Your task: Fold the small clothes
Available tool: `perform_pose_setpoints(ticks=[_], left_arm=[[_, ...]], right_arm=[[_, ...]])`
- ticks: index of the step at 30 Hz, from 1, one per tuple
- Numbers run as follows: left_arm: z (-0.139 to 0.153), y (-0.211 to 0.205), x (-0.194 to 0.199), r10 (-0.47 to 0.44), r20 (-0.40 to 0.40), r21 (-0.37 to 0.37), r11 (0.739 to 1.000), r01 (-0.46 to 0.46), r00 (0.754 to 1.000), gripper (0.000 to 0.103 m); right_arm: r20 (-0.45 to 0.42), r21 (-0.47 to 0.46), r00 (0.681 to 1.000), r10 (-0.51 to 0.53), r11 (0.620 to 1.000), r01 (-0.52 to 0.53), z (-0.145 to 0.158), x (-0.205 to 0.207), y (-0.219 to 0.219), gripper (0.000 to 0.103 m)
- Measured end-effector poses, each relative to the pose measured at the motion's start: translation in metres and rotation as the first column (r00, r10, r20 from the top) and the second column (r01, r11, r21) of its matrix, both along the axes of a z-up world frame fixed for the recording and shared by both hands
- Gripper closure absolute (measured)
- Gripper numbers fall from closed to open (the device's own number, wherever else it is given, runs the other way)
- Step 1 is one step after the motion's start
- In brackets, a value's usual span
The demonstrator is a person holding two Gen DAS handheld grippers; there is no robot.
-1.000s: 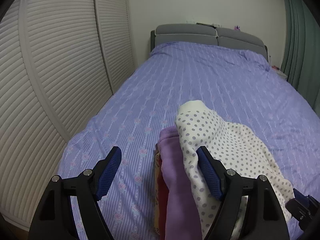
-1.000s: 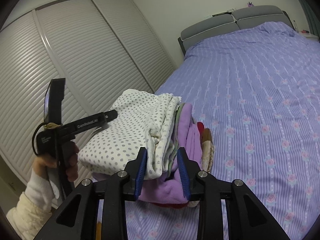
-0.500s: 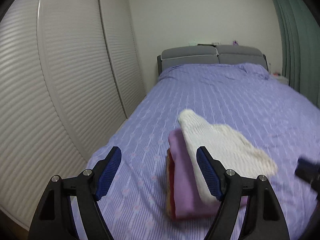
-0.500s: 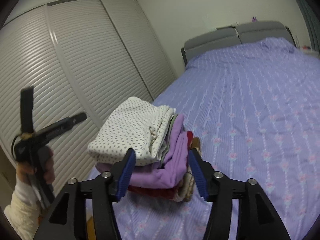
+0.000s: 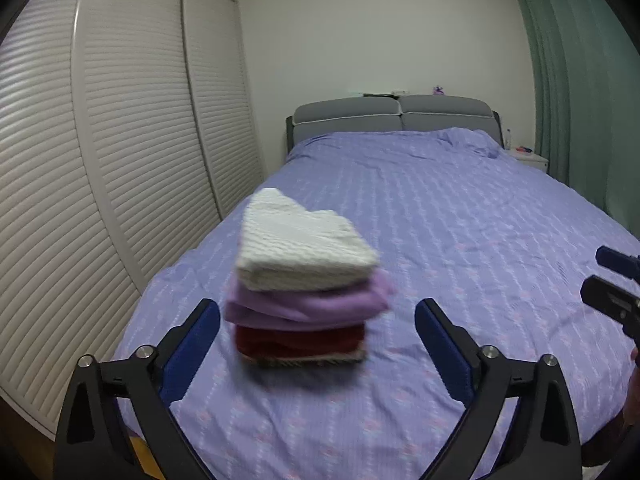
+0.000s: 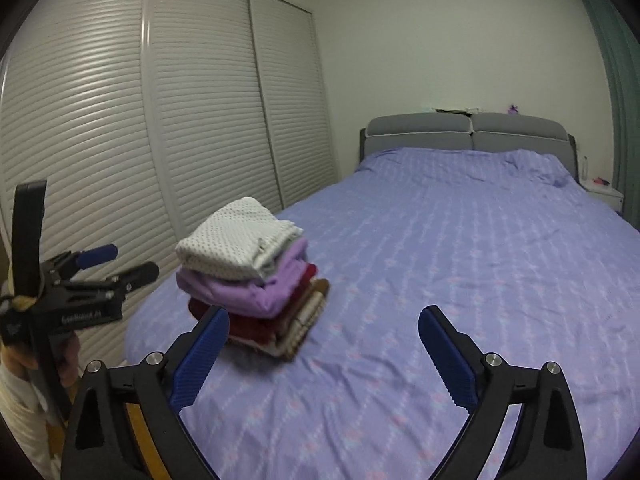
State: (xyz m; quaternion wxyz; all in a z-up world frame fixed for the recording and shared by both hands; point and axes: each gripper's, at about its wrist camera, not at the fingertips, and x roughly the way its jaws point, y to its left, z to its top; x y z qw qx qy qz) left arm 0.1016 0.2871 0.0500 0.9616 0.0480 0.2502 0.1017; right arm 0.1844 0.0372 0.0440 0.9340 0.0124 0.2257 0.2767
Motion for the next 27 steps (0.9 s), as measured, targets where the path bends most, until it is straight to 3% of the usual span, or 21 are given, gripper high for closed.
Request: perform_pose_setpoints(ticks=[6, 13, 20, 27], left_arm=[[0.001, -0.066, -0.028, -0.108, 0.029, 0.030, 0.994, 0.107, 0.994, 0.000], [0.005, -0.121, -0.050, -0.212, 0.061, 0.003, 0.977, 0.213, 0.975, 0.000], [-0.001, -0.162, -0.061, -0.258, 0.057, -0.054, 0.964, 0.261, 0.965, 0.000], [-0.007, -0.192, -0.065, -0.288, 0.049, -0.061, 0.955, 0.291, 0.956, 0.000]], right_arm=[[-0.013, -0.027, 0.998, -0.066, 0.998, 0.065, 0.003, -0.027, -0.055, 0.004], [0.019, -0.076, 0.986, -0.165, 0.983, 0.166, 0.007, -0.062, -0.116, 0.004], [0.021, -0.070, 0.968, -0.249, 0.966, 0.250, 0.008, -0.087, -0.169, 0.004], [0.014, -0.067, 0.959, -0.285, 0.956, 0.285, 0.002, -0.104, -0.197, 0.004]])
